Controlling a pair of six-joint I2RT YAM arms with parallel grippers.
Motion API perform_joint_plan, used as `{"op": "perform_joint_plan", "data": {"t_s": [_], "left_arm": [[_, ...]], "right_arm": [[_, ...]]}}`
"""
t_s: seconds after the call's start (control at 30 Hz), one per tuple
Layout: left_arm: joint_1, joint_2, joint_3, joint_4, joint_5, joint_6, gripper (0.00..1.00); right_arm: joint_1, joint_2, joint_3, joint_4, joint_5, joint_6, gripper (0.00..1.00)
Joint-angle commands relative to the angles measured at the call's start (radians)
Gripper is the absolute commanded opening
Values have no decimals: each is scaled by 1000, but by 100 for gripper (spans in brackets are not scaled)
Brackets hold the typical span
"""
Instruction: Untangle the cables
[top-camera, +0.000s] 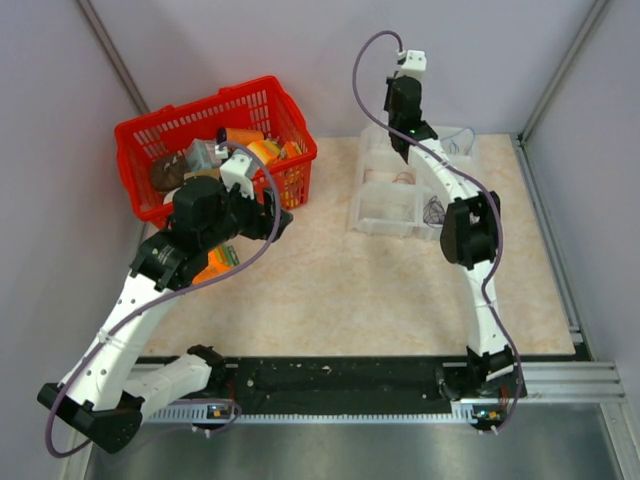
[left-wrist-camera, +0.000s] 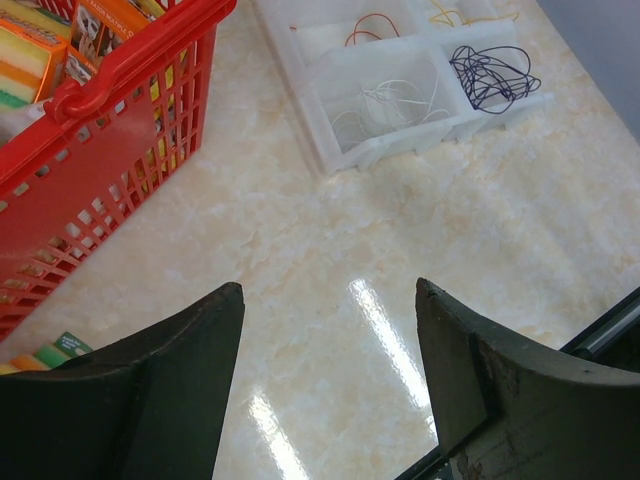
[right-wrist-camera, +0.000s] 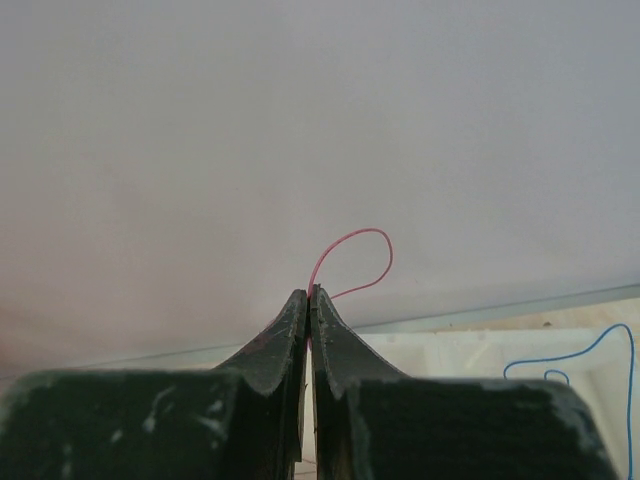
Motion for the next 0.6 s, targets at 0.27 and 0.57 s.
{"op": "perform_joint_plan", "data": {"t_s": [0.27, 0.57], "left_arm": [[6, -4, 37, 20, -16, 28, 74], [6, -7, 37, 29, -1, 23, 74]], "right_arm": [[-13, -13, -111, -63, 35, 22, 0], [-52, -15, -117, -169, -117, 121, 0]]}}
